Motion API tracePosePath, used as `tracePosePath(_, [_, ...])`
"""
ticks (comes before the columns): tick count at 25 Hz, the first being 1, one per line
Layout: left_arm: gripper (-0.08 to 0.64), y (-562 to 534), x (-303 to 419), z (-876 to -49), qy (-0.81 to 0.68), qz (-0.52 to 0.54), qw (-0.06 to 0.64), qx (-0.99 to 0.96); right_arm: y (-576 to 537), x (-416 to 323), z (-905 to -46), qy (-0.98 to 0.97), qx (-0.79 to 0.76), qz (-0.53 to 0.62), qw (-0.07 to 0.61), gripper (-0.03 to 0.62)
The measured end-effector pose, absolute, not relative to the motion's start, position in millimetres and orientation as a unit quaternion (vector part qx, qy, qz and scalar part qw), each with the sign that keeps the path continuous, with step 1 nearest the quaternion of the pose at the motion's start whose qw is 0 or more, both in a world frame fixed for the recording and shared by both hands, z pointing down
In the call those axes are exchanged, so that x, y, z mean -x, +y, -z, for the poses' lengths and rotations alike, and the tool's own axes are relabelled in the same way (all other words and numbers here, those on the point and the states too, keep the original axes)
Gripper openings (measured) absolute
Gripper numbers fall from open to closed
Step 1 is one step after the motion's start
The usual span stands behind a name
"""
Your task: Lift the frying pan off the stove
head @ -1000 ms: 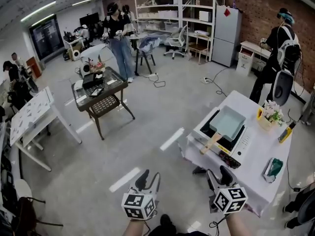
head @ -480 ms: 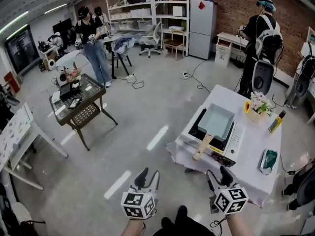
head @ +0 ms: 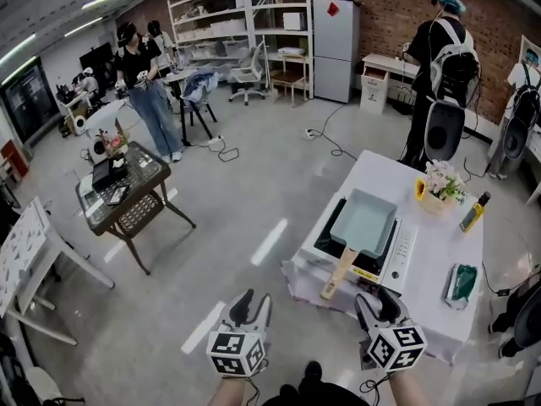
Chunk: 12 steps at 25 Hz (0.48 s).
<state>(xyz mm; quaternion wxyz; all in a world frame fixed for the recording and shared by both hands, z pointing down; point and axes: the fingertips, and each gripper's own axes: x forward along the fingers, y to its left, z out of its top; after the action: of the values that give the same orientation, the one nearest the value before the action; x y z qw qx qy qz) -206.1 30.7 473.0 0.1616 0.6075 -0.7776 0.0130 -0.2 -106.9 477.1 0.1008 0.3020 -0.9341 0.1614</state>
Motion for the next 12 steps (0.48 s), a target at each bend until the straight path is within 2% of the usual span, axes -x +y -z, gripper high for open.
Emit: tracePosePath(12, [0.143, -61.2, 190.9, -469.3, -0.761, -0.024, 0.152, -0.630, -169.8, -22.3, -474.1, -0.930, -0.316, -0.170, 0.079, 0.245])
